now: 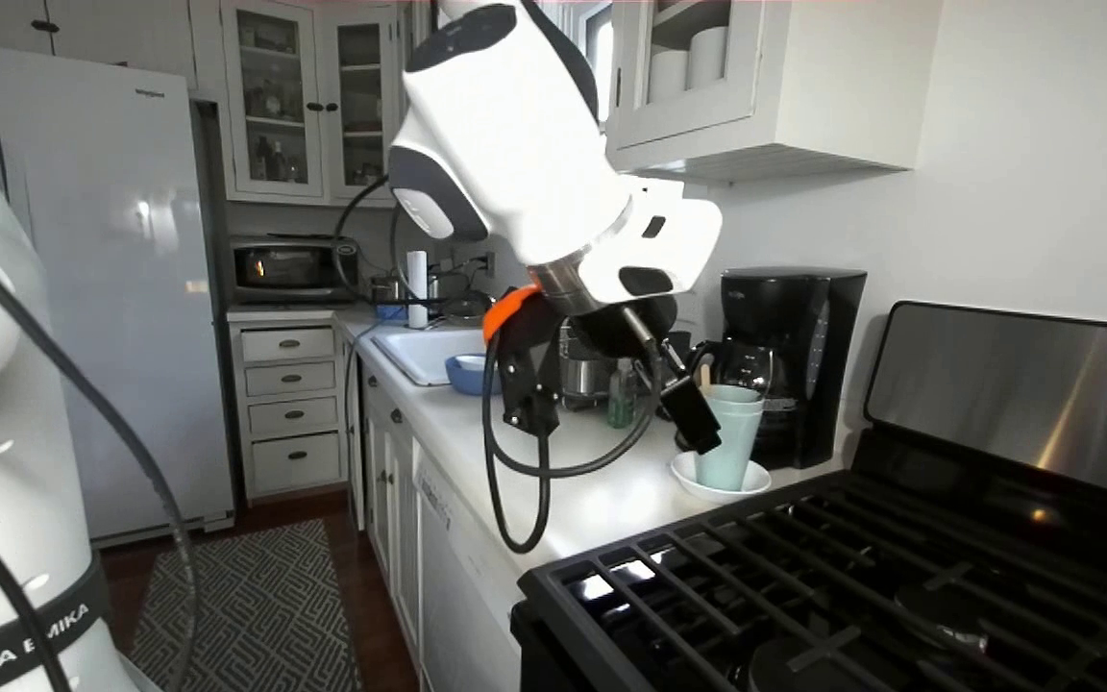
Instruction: Move the white bowl to the right.
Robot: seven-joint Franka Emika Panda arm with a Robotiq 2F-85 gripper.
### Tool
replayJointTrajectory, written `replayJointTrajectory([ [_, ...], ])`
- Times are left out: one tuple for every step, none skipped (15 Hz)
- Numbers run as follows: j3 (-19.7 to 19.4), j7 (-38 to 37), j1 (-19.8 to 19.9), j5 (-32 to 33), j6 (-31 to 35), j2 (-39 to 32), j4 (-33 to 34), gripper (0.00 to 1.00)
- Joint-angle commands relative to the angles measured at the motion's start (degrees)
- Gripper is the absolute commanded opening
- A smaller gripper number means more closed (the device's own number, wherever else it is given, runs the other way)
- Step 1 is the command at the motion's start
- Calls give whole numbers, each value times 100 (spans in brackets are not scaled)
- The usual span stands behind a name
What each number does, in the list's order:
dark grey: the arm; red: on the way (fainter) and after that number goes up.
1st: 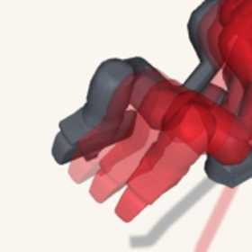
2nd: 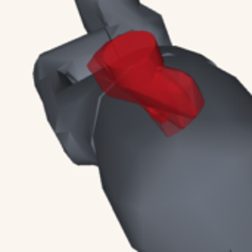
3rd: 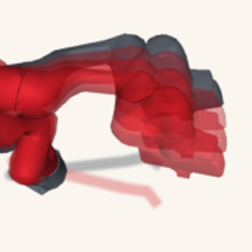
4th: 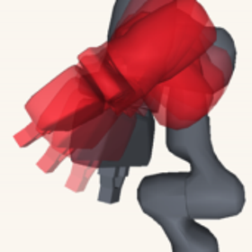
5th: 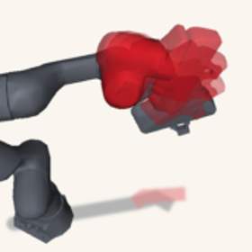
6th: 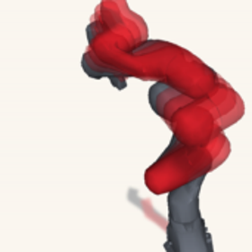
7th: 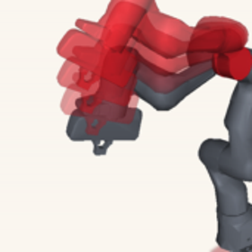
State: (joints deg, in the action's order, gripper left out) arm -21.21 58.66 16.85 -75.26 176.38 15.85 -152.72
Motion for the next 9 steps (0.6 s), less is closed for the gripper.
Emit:
replayJointTrajectory([
  [52, 102, 627, 1588, -321, 897, -655, 100],
  [270, 88, 1056, 2054, -539, 1046, -723, 100],
  [269, 85, 1271, 2525, -802, 1295, -771, 100],
  [103, 22, 805, 1863, -424, 704, -491, 100],
  [145, 22, 1015, 2156, -594, 850, -533, 100],
  [173, 36, 1137, 2286, -688, 976, -562, 100],
  [179, 59, 1181, 2339, -730, 1069, -590, 100],
  [182, 64, 1185, 2369, -740, 1117, -611, 100],
  [198, 64, 1184, 2377, -741, 1127, -614, 100],
])
